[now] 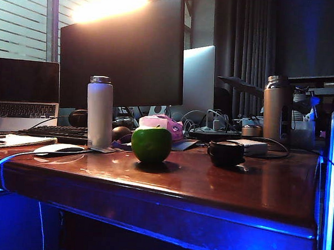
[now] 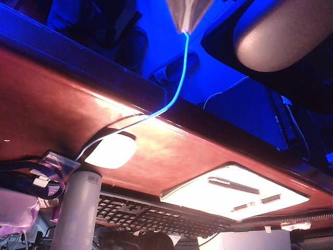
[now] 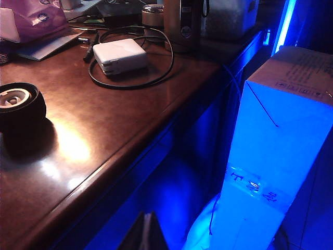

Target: Stack the black thermos bottle cap from the table onto the green apple.

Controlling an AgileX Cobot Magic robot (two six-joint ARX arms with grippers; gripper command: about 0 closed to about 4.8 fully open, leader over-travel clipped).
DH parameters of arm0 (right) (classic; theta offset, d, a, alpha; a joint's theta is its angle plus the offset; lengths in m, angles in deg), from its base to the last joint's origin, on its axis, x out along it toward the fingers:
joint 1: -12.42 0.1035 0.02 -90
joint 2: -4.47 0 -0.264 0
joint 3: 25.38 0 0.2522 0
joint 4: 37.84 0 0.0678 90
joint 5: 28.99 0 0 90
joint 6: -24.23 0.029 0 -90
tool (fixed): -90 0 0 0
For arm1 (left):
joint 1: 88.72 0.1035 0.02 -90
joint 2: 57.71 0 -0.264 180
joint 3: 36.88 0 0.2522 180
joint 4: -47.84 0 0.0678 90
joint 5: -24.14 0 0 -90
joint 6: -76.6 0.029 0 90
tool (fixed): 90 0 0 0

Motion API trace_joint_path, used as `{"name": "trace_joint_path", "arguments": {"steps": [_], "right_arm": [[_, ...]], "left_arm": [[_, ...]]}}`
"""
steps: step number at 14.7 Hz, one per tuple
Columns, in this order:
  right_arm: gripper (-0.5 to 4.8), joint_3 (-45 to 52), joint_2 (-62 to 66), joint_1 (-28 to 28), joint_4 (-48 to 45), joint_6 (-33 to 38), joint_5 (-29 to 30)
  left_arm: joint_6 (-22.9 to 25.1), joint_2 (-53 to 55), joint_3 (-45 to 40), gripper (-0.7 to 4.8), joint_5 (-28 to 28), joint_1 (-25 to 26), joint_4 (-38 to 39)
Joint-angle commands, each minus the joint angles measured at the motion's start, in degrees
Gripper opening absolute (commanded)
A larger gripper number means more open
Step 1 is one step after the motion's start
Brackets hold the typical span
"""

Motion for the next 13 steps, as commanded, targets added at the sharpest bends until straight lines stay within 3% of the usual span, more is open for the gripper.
{"name": "trace_joint_path", "arguments": {"steps": [1, 7, 9, 11, 13], "right_arm": [[0.00, 0.22, -0.04, -0.04, -0.20, -0.17, -0.42], [0.00, 0.20, -0.04, 0.00, -0.35, -0.04, -0.22], [-0.01, 0.20, -0.04, 0.00, -1.01, 5.99, -0.26], [-0.01, -0.13, -0.04, 0.07, -1.46, 6.10, 1.49], [-0.01, -2.38, -0.04, 0.07, -1.66, 9.20, 1.81]], "left_arm": [[-0.11, -0.15, -0.11, 0.08, -0.04, -0.11, 2.47], [-0.24, -0.15, -0.11, 0.08, -0.04, -0.11, 2.19], [-5.88, -0.15, 0.17, 0.08, -0.04, -0.15, -2.32], [-11.50, -0.13, 4.70, 0.07, 0.00, -0.15, -4.66], [-11.15, 0.35, 12.41, -0.02, 0.85, -0.13, -3.87]]}}
